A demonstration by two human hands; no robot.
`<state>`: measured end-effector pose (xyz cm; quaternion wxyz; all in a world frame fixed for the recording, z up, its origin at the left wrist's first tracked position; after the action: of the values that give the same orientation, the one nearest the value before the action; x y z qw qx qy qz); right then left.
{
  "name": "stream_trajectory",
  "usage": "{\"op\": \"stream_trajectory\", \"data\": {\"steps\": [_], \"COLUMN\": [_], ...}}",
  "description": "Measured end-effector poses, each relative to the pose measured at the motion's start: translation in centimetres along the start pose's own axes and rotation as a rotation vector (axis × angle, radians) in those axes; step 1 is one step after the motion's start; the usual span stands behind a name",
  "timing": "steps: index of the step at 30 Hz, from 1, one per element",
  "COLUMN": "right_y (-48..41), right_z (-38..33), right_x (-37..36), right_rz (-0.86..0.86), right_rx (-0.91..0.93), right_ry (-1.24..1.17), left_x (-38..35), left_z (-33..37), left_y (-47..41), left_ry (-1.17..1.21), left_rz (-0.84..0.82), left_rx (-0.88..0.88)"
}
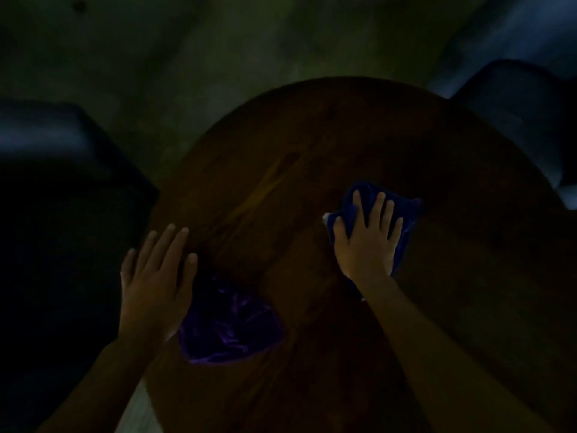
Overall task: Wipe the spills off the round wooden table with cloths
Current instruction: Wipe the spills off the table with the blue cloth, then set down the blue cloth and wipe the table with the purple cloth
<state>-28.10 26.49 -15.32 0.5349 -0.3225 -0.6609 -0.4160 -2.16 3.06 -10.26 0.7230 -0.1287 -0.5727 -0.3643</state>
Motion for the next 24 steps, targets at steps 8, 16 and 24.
{"op": "stream_trajectory", "data": {"steps": [8, 16, 24], "right_y": [-2.8, -4.0, 6.5], "right_z": [-13.3, -19.1, -20.8], "right_x": [-0.3, -0.6, 1.6], "right_rz": [-0.016, 0.004, -0.047], "right_rx": [0.117, 0.184, 0.421], "right_ry": [0.032, 0.037, -0.22], "left_x": [-3.3, -3.9, -4.2], "left_z": [-6.4, -6.5, -6.3], "left_y": [0.2, 0.1, 0.3], "left_ry": [-0.002, 0.044, 0.048], "left_rz": [-0.168, -0.116, -0.144], "left_rx": [0.088, 0.068, 0.033]}}
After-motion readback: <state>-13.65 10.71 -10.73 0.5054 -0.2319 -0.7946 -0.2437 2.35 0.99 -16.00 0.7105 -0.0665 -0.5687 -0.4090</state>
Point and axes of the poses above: each hand's wrist, its own y-axis away from the middle knuckle, its own x-axis out of the back of the hand, z = x × y, the point moved 5 cm from there along -y, towards the middle knuckle, and after that the axes turned 4 degrees about x, right-handed, at the moved point
